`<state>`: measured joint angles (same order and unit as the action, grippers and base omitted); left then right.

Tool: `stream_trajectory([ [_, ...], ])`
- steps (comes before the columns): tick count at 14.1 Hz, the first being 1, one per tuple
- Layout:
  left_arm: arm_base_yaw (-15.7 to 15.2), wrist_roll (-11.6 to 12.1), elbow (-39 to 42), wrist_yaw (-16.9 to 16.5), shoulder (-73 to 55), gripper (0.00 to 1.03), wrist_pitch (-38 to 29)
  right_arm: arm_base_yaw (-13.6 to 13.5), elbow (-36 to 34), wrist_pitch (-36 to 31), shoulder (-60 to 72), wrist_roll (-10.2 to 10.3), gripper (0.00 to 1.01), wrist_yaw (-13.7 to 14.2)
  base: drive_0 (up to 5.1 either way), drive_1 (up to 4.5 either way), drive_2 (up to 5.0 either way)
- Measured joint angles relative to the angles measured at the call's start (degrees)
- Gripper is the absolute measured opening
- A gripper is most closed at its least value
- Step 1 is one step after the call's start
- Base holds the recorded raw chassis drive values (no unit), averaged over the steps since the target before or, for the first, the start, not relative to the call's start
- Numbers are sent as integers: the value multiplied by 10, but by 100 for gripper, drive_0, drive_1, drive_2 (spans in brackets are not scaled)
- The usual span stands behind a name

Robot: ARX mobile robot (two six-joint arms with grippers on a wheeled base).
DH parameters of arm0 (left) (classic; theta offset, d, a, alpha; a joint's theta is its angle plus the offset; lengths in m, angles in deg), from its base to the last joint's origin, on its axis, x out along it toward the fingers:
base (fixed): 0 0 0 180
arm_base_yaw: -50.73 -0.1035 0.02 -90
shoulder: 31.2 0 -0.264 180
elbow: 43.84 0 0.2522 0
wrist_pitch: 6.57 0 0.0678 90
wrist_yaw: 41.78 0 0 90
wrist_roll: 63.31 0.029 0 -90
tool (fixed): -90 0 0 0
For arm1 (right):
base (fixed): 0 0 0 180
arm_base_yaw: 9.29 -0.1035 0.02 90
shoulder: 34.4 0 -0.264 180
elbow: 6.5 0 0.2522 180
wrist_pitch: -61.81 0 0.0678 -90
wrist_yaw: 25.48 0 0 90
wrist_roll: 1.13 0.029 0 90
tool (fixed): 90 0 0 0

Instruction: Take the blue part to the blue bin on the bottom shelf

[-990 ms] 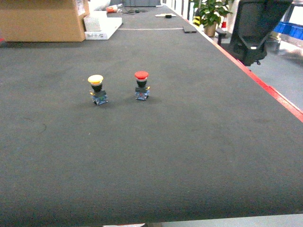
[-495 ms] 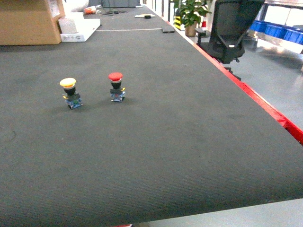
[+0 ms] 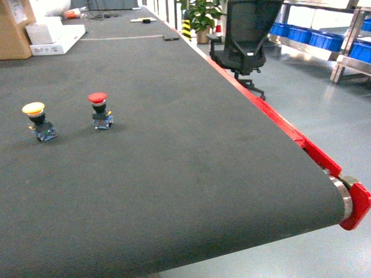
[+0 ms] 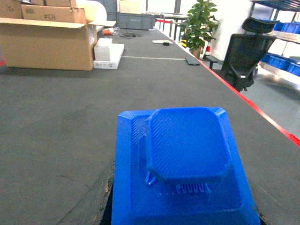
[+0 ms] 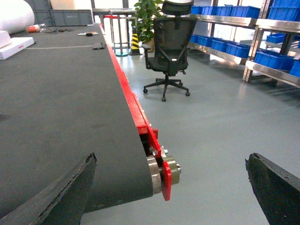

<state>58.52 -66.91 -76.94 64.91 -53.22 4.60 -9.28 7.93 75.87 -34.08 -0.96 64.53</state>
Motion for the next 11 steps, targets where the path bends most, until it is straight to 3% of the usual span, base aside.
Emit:
stream_trajectory([
  [11,0,0,0,0,0,44,0,0,0,0,0,0,98,0,-163,-163,-163],
])
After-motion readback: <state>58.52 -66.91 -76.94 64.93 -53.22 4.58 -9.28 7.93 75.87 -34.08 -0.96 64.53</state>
